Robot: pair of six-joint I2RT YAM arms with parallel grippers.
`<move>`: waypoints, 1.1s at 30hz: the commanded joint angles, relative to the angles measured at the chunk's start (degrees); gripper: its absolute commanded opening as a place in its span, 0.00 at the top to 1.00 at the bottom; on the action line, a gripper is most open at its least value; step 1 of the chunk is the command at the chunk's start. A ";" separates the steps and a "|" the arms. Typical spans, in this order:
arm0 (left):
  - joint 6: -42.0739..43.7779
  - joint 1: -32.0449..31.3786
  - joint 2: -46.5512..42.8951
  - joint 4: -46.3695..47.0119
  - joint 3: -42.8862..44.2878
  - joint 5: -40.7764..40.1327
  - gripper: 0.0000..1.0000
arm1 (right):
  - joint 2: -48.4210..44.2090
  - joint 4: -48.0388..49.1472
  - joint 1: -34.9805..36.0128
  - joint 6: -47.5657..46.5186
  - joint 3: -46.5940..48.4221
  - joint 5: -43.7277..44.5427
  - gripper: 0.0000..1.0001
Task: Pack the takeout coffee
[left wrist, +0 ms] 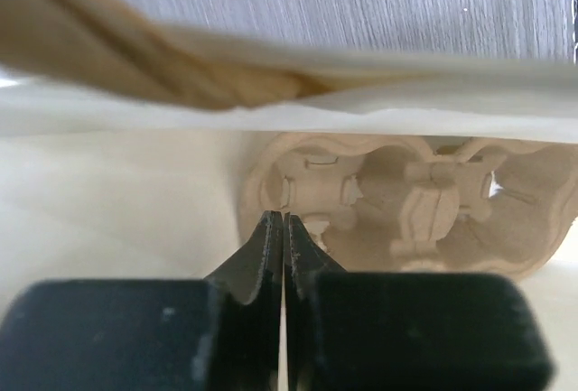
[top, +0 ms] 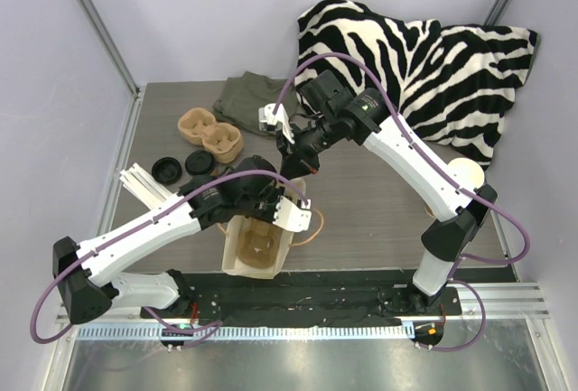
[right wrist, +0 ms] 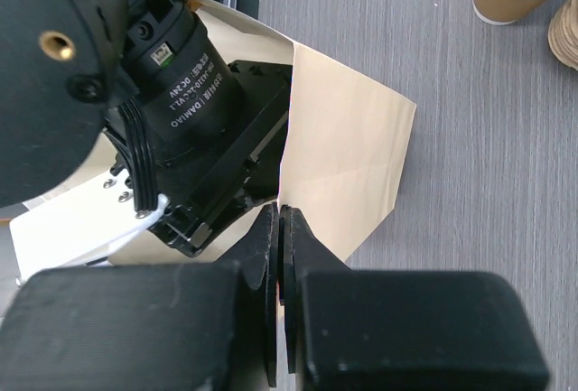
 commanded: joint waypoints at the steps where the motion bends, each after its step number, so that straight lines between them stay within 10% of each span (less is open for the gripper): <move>1: -3.95 0.36 -0.80 4.91 -2.18 -2.70 0.92 | -3.00 2.50 0.31 0.85 0.81 -1.52 0.99; 33: 1.48 -0.08 -12.41 0.98 -5.54 -6.14 0.70 | -6.95 7.69 -0.13 2.08 -5.60 0.42 0.99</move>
